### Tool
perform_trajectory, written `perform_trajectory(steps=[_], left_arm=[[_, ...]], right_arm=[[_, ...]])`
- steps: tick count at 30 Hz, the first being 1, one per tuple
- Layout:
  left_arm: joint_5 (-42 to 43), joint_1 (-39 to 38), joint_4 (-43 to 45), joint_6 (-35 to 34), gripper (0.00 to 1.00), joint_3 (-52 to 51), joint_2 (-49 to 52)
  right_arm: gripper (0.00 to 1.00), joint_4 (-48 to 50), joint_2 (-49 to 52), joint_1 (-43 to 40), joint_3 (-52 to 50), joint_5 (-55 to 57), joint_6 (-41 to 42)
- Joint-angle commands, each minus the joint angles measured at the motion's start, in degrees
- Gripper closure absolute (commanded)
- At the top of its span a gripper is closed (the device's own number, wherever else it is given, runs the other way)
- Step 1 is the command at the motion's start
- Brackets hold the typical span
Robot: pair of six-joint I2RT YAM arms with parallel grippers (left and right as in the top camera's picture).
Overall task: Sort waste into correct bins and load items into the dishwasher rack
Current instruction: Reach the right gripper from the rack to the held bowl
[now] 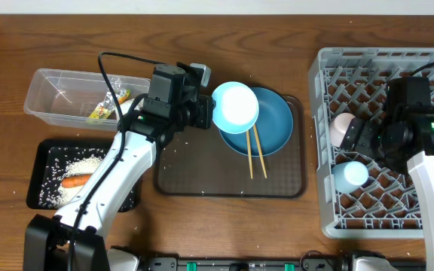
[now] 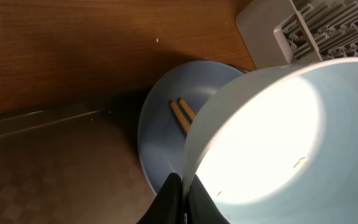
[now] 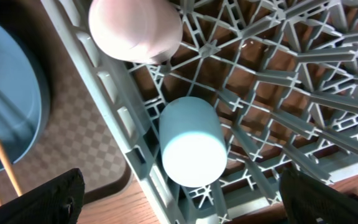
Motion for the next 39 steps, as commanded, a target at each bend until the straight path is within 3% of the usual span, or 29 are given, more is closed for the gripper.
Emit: perform_trajectory(steps=[1,7,12,15,25,34,39], left_arm=[[0.94,0.20,0.15,0.57,0.94,-0.09,-0.15],[0.94,0.20,0.15,0.57,0.94,-0.09,-0.15],[0.94,0.20,0.17,0.57,0.94,-0.09,-0.15],[0.94,0.20,0.17,0.57,0.94,-0.09,-0.15],[0.76,0.20,0.15,0.57,0.94,-0.09,-0.15],[0.76,0.20,0.17,0.57,0.94,-0.09,-0.15],[0.76,0.20,0.17,0.57,0.94,-0.09,-0.15]], right_arm=[[0.01,0.17,-0.11,-0.11,0.94,-3.56,0.09],[0.01,0.42,-0.11,-0.09,0.94,-9.53,-2.67],[0.27,1.40,-0.11,0.59,0.94,-15.08,-3.37],[0.35,3.08,-0.11,2.58,0.96,-15.08,-3.41],[0.33,12.20,-0.11,13.68,0.96,-15.45,-5.55],[0.38,22.25,-0.11,21.68,0.96,-15.17,-6.62],[0.39,27.08,0.22,27.43,0.94,-7.15,-7.93]])
